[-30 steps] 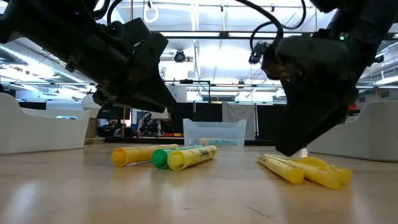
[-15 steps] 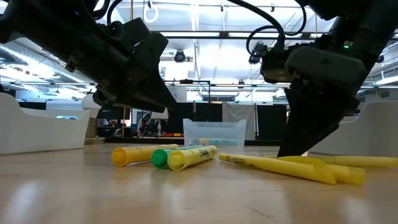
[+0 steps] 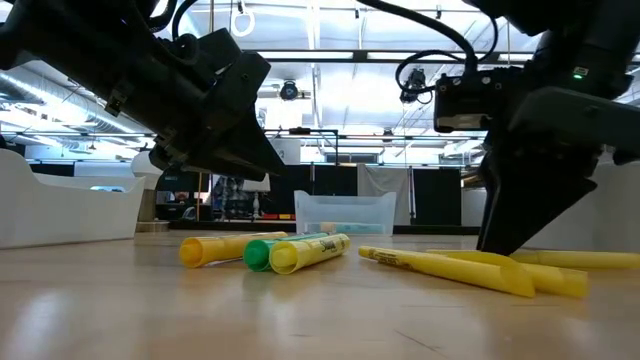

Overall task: Pick & Place Markers
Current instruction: Put the yellow pen into the gray bin

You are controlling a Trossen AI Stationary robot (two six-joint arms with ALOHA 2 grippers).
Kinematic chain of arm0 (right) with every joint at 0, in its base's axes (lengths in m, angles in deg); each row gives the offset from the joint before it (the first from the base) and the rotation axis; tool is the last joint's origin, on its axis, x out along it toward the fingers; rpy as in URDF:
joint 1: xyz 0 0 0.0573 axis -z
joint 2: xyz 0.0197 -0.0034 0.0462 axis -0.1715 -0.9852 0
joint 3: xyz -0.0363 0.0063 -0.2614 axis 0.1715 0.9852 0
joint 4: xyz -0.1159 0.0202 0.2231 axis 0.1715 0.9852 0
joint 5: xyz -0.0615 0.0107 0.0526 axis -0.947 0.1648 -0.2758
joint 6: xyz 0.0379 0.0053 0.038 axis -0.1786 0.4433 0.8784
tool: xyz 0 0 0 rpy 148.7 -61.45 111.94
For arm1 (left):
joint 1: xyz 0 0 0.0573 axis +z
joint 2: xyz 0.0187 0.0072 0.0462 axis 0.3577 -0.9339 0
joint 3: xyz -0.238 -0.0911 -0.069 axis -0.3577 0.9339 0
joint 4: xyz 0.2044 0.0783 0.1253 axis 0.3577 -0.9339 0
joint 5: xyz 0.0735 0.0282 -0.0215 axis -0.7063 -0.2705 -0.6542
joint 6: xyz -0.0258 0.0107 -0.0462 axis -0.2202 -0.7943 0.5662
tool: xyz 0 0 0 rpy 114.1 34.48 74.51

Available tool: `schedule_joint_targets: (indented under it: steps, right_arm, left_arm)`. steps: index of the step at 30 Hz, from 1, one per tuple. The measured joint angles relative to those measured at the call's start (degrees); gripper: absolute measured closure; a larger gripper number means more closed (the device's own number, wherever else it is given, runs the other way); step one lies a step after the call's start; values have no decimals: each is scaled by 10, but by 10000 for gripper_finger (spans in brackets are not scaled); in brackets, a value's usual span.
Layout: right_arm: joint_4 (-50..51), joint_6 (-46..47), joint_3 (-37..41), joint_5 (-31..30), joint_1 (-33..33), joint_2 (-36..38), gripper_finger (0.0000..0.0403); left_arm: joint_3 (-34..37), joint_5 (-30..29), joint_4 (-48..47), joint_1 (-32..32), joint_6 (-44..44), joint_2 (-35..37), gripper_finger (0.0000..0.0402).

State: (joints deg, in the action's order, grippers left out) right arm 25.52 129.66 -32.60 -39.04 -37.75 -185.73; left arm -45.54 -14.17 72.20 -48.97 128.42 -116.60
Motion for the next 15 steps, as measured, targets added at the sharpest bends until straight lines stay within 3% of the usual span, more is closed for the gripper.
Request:
schedule_joint_targets:
  steps: [9,15]
  right_arm:
    - [-28,-22,32,-42,-3,1,383]
    - [-27,8,28,-114,0,20,374]
  left_arm:
    - [0,0,0,0,0,0,225]
    - [0,0,0,0,0,0,225]
